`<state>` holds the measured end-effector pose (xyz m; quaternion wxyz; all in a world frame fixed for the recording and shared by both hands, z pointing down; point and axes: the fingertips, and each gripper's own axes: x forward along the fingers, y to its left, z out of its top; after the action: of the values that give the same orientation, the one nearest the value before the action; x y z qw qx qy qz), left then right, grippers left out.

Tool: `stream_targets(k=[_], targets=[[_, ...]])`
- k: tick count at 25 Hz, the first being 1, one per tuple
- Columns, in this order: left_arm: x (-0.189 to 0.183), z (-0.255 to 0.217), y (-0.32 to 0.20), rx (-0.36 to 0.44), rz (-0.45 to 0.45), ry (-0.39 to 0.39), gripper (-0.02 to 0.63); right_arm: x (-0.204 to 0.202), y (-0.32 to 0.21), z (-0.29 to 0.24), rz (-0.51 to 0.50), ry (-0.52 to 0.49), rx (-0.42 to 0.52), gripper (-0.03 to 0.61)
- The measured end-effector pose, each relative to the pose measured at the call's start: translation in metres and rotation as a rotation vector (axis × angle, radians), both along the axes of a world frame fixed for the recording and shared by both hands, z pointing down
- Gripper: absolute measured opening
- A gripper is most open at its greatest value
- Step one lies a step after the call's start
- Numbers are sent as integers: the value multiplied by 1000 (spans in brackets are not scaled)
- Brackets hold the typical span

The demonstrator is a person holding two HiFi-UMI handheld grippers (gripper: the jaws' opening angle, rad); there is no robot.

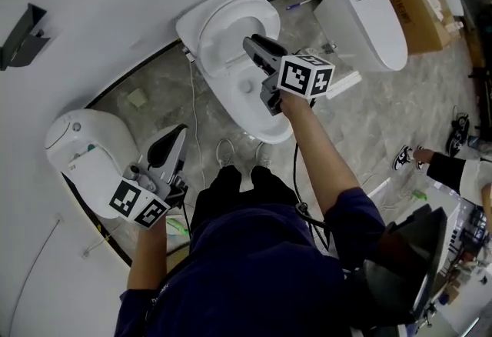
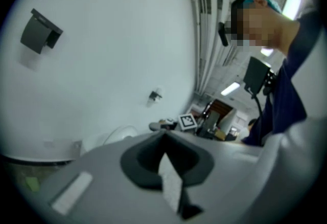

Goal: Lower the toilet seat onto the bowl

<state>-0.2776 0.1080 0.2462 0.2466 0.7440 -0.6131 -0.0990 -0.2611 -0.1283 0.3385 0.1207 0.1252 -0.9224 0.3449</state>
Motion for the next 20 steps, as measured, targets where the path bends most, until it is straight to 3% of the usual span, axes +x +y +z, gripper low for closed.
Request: stream_targets(k=[8, 20], targets=[[-12, 27, 33, -95, -119, 26, -2, -66, -51, 56, 97, 10, -164, 107], [-32, 48, 53, -145, -202, 61, -2, -97, -109, 116, 312, 115, -288, 147]])
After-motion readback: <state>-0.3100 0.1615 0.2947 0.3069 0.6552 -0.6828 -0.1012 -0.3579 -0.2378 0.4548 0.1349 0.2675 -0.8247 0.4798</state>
